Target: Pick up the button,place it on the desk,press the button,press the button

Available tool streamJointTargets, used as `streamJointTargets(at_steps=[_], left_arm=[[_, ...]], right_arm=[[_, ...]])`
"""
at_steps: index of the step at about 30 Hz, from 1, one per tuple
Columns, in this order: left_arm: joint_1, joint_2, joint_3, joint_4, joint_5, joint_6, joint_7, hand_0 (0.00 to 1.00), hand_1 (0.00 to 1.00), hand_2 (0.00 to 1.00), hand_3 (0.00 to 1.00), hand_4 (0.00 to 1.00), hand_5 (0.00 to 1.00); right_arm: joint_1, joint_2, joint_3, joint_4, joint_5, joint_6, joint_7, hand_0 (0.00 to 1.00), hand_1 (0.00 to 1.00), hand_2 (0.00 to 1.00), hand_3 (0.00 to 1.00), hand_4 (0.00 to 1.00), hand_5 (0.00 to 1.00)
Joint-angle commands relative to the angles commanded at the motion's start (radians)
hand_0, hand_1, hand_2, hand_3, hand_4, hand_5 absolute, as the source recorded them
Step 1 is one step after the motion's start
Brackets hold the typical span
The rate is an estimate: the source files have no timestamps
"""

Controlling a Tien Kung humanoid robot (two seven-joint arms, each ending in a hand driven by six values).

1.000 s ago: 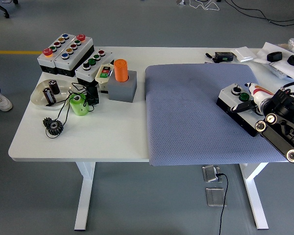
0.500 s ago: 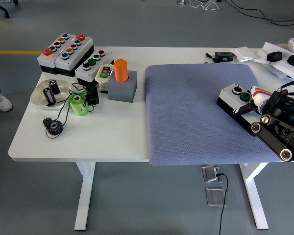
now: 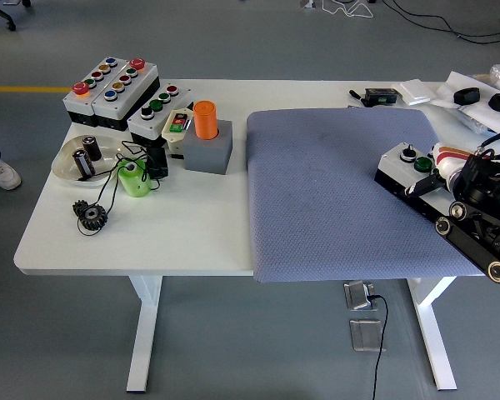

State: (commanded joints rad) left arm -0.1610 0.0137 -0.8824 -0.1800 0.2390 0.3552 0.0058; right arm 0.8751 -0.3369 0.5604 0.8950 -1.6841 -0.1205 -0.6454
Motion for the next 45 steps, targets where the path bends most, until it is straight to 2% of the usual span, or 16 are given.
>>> streamJointTargets(at_steps=[1, 2, 5, 7, 8, 13, 14, 16, 20, 23, 27, 31, 32, 36, 41, 45], left_arm=[[0.000, 0.000, 0.000, 0.000, 0.000, 0.000, 0.000, 0.665, 0.708, 0.723, 0.521, 0.333, 0.957], [0.000, 0.000, 0.001, 0.000, -0.003, 0.000, -0.001, 0.666, 0.709, 0.722, 0.521, 0.332, 0.956], [-0.002, 0.001, 0.008, 0.000, -0.014, -0.001, -0.004, 0.666, 0.709, 0.722, 0.521, 0.332, 0.956], [-0.002, 0.001, 0.007, 0.000, -0.016, -0.001, -0.005, 0.666, 0.709, 0.722, 0.521, 0.332, 0.956], [-0.003, 0.001, 0.007, 0.000, -0.016, -0.001, -0.006, 0.666, 0.709, 0.722, 0.521, 0.332, 0.955], [-0.004, 0.001, 0.003, 0.000, -0.013, -0.001, -0.006, 0.666, 0.709, 0.722, 0.521, 0.332, 0.955], [-0.004, 0.001, 0.002, 0.000, -0.012, -0.001, -0.005, 0.665, 0.709, 0.723, 0.521, 0.332, 0.956], [-0.004, 0.001, 0.003, 0.000, -0.013, -0.001, -0.005, 0.665, 0.709, 0.723, 0.521, 0.332, 0.956], [-0.005, 0.001, 0.003, 0.000, -0.012, -0.001, -0.004, 0.665, 0.709, 0.723, 0.521, 0.330, 0.954], [-0.007, 0.001, 0.001, 0.000, -0.010, -0.001, -0.003, 0.665, 0.709, 0.723, 0.521, 0.330, 0.954], [-0.008, 0.002, 0.003, 0.000, -0.012, -0.001, -0.004, 0.665, 0.709, 0.723, 0.521, 0.331, 0.955], [-0.010, 0.000, -0.010, 0.000, -0.001, 0.002, -0.003, 0.665, 0.709, 0.723, 0.521, 0.331, 0.955], [-0.010, -0.001, -0.013, 0.000, 0.003, 0.003, -0.002, 0.665, 0.709, 0.723, 0.521, 0.331, 0.953], [-0.009, -0.001, -0.017, 0.000, 0.005, 0.004, -0.002, 0.665, 0.709, 0.723, 0.521, 0.331, 0.953], [-0.012, -0.001, -0.016, 0.000, 0.003, 0.003, -0.002, 0.663, 0.708, 0.722, 0.520, 0.331, 0.955], [-0.014, -0.001, -0.017, 0.000, 0.002, 0.002, -0.002, 0.662, 0.707, 0.721, 0.520, 0.330, 0.954]], right_arm=[[0.000, -0.003, -0.004, 0.004, 0.005, -0.013, 0.000, 0.372, 0.120, 0.252, 0.429, 0.801, 0.135], [0.001, -0.009, -0.011, 0.011, 0.013, -0.029, 0.011, 0.285, 0.031, 0.199, 0.417, 0.721, 0.124], [0.004, -0.022, -0.022, 0.026, 0.027, -0.081, 0.048, 0.285, 0.031, 0.199, 0.417, 0.721, 0.124], [0.006, -0.026, -0.025, 0.033, 0.035, -0.095, 0.063, 0.285, 0.031, 0.199, 0.417, 0.721, 0.124], [0.007, -0.030, -0.029, 0.038, 0.041, -0.106, 0.076, 0.257, 0.012, 0.188, 0.419, 0.658, 0.116], [0.013, -0.049, -0.059, 0.061, 0.068, -0.140, 0.146, 0.257, 0.012, 0.188, 0.419, 0.658, 0.116], [0.015, -0.053, -0.067, 0.065, 0.075, -0.144, 0.160, 0.240, 0.006, 0.176, 0.416, 0.620, 0.112], [0.020, -0.065, -0.088, 0.081, 0.086, -0.149, 0.203, 0.240, 0.006, 0.176, 0.416, 0.620, 0.112], [0.033, -0.082, -0.129, 0.106, 0.091, -0.153, 0.273, 0.239, 0.002, 0.177, 0.420, 0.597, 0.108], [0.051, -0.097, -0.163, 0.119, 0.094, -0.142, 0.368, 0.239, 0.002, 0.177, 0.420, 0.597, 0.108], [0.075, -0.118, -0.209, 0.124, 0.091, -0.102, 0.505, 0.237, 0.005, 0.184, 0.423, 0.582, 0.114], [0.105, -0.135, -0.275, 0.114, 0.145, -0.062, 0.633, 0.237, 0.005, 0.184, 0.423, 0.582, 0.114], [0.109, -0.136, -0.290, 0.113, 0.150, -0.059, 0.655, 0.225, 0.014, 0.182, 0.412, 0.451, 0.279], [0.128, -0.145, -0.349, 0.105, 0.151, -0.058, 0.769, 0.225, 0.014, 0.182, 0.412, 0.451, 0.279], [0.147, -0.140, -0.396, 0.077, 0.141, -0.076, 0.852, 0.220, 0.017, 0.184, 0.413, 0.429, 0.279], [0.148, -0.139, -0.402, 0.056, 0.134, -0.086, 0.872, 0.227, 0.024, 0.190, 0.418, 0.422, 0.278]])
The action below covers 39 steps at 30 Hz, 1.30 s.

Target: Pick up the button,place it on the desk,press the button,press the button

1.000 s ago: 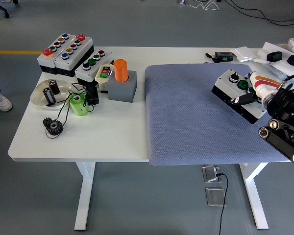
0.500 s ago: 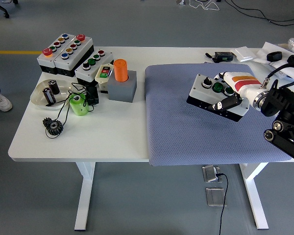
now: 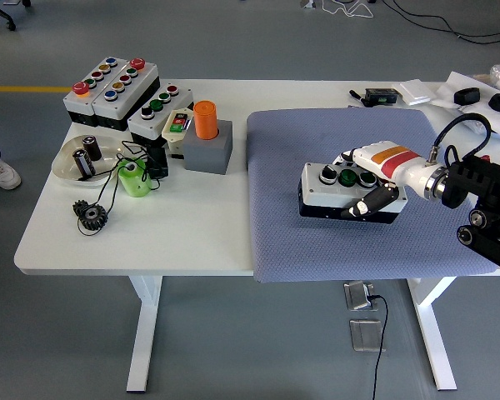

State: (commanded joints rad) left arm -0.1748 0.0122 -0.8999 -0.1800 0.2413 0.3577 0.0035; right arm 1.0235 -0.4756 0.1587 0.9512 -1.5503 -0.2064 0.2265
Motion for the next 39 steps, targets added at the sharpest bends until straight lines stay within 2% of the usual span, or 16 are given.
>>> streamJointTargets(at_steps=[9, 16, 17, 28, 29, 34, 35, 39], left_arm=[[-0.004, 0.000, -0.004, 0.000, 0.001, -0.001, -0.003, 0.661, 0.707, 0.721, 0.520, 0.331, 0.956], [-0.007, 0.001, -0.009, 0.000, 0.006, -0.002, -0.003, 0.660, 0.706, 0.720, 0.520, 0.330, 0.953], [-0.008, 0.001, -0.010, 0.000, 0.007, -0.002, -0.003, 0.658, 0.705, 0.720, 0.520, 0.332, 0.954], [-0.013, -0.001, -0.009, 0.000, 0.003, -0.003, -0.004, 0.657, 0.706, 0.719, 0.519, 0.332, 0.954], [-0.014, -0.002, -0.009, 0.000, 0.003, -0.002, -0.004, 0.657, 0.705, 0.719, 0.519, 0.333, 0.956], [-0.010, -0.005, -0.012, 0.000, 0.009, -0.002, -0.003, 0.657, 0.705, 0.719, 0.519, 0.333, 0.956], [-0.009, -0.005, -0.012, 0.000, 0.009, -0.002, -0.003, 0.657, 0.705, 0.719, 0.518, 0.334, 0.957], [-0.006, -0.006, -0.016, 0.000, 0.018, 0.000, -0.001, 0.657, 0.705, 0.719, 0.518, 0.334, 0.957]], right_arm=[[0.003, 0.010, -0.014, -0.028, -0.002, -0.025, 0.043, 0.230, 0.027, 0.195, 0.427, 0.421, 0.269], [0.021, 0.015, -0.060, -0.053, 0.038, -0.031, 0.095, 0.231, 0.029, 0.191, 0.424, 0.413, 0.275], [0.025, 0.015, -0.069, -0.054, 0.038, -0.030, 0.095, 0.230, 0.027, 0.187, 0.418, 0.405, 0.309], [0.041, 0.029, -0.094, -0.065, 0.025, 0.013, 0.051, 0.246, 0.042, 0.197, 0.422, 0.409, 0.325], [0.042, 0.029, -0.093, -0.066, 0.023, 0.014, 0.048, 0.267, 0.071, 0.248, 0.455, 0.447, 0.290], [0.037, 0.030, -0.088, -0.067, -0.017, 0.043, 0.032, 0.267, 0.071, 0.248, 0.455, 0.447, 0.290], [0.037, 0.030, -0.087, -0.067, -0.019, 0.045, 0.033, 0.278, 0.112, 0.286, 0.487, 0.519, 0.303], [0.034, 0.029, -0.090, -0.067, -0.042, 0.032, 0.041, 0.278, 0.112, 0.286, 0.487, 0.519, 0.303]])
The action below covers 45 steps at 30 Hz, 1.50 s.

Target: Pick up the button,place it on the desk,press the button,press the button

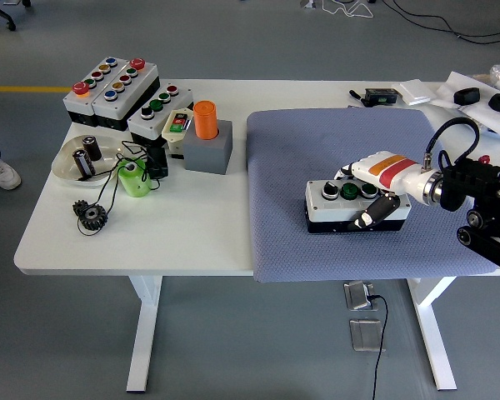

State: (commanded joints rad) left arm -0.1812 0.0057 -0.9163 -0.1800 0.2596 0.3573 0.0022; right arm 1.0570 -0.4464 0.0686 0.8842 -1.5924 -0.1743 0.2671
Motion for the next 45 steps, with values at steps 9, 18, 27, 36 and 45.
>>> streamJointTargets(at_steps=[9, 18, 27, 36, 45], left_arm=[[0.000, -0.002, -0.016, 0.000, 0.022, 0.003, 0.006, 0.657, 0.705, 0.719, 0.518, 0.335, 0.958], [0.004, -0.002, -0.017, 0.000, 0.028, 0.004, 0.008, 0.657, 0.706, 0.719, 0.518, 0.335, 0.960], [0.003, -0.002, -0.018, 0.000, 0.030, 0.004, 0.007, 0.659, 0.706, 0.719, 0.520, 0.331, 0.962], [0.009, -0.002, -0.022, 0.000, 0.039, 0.005, 0.010, 0.659, 0.706, 0.720, 0.520, 0.330, 0.961], [0.009, -0.001, -0.029, 0.000, 0.048, 0.005, 0.010, 0.661, 0.707, 0.721, 0.523, 0.328, 0.960]], right_arm=[[-0.004, -0.006, 0.013, 0.002, -0.026, -0.003, -0.007, 0.441, 0.312, 0.462, 0.735, 0.845, 0.422], [-0.010, -0.016, 0.016, 0.009, -0.024, 0.024, -0.014, 0.627, 0.480, 0.583, 0.905, 0.879, 0.435], [-0.013, -0.033, 0.014, 0.030, -0.017, 0.029, -0.012, 0.859, 0.715, 0.844, 0.998, 0.946, 0.424], [-0.025, -0.066, 0.025, 0.074, -0.026, 0.032, -0.018, 0.883, 0.756, 0.887, 0.998, 0.954, 0.416], [-0.041, -0.124, 0.046, 0.109, -0.041, 0.024, -0.024, 0.896, 0.765, 0.899, 0.998, 0.962, 0.413]])
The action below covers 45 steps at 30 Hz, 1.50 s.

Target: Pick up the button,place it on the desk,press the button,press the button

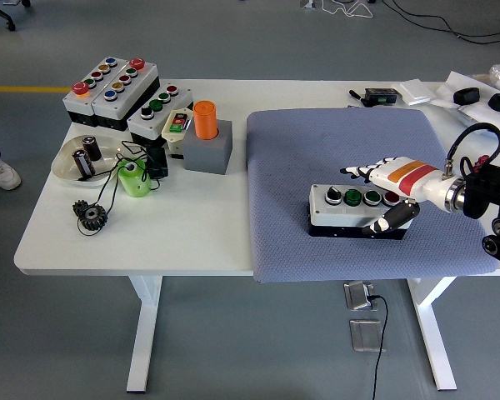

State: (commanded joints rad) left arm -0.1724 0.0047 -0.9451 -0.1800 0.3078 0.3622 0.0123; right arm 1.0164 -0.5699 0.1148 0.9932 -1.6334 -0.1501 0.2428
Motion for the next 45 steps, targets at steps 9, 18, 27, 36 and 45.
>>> streamJointTargets(at_steps=[9, 18, 27, 36, 45], left_arm=[[-0.002, 0.000, -0.001, 0.000, 0.001, 0.000, 0.000, 0.663, 0.707, 0.722, 0.522, 0.328, 0.960], [-0.006, 0.001, 0.000, 0.000, -0.002, -0.001, -0.003, 0.663, 0.707, 0.722, 0.523, 0.328, 0.961], [-0.009, 0.004, -0.002, 0.000, 0.002, -0.003, -0.004, 0.661, 0.706, 0.722, 0.522, 0.327, 0.958], [-0.008, 0.007, 0.006, 0.000, -0.011, -0.005, -0.007, 0.660, 0.706, 0.720, 0.521, 0.328, 0.960], [-0.015, 0.006, 0.010, 0.000, -0.015, -0.005, -0.009, 0.659, 0.705, 0.720, 0.522, 0.329, 0.961]], right_arm=[[-0.015, -0.011, 0.019, -0.049, -0.013, 0.000, -0.006, 0.896, 0.766, 0.902, 0.998, 0.967, 0.404], [-0.032, -0.055, 0.041, 0.026, -0.010, 0.012, -0.017, 0.900, 0.766, 0.904, 0.998, 0.971, 0.388], [-0.111, -0.173, 0.196, 0.258, 0.104, -0.030, -0.042, 0.900, 0.757, 0.885, 0.998, 0.969, 0.398], [-0.183, -0.264, 0.258, 0.365, 0.287, -0.184, -0.044, 0.195, 0.008, 0.203, 0.803, 0.721, 0.313], [-0.200, -0.289, 0.246, 0.374, 0.364, -0.023, -0.099, 0.088, 0.002, 0.098, 0.737, 0.667, 0.313]])
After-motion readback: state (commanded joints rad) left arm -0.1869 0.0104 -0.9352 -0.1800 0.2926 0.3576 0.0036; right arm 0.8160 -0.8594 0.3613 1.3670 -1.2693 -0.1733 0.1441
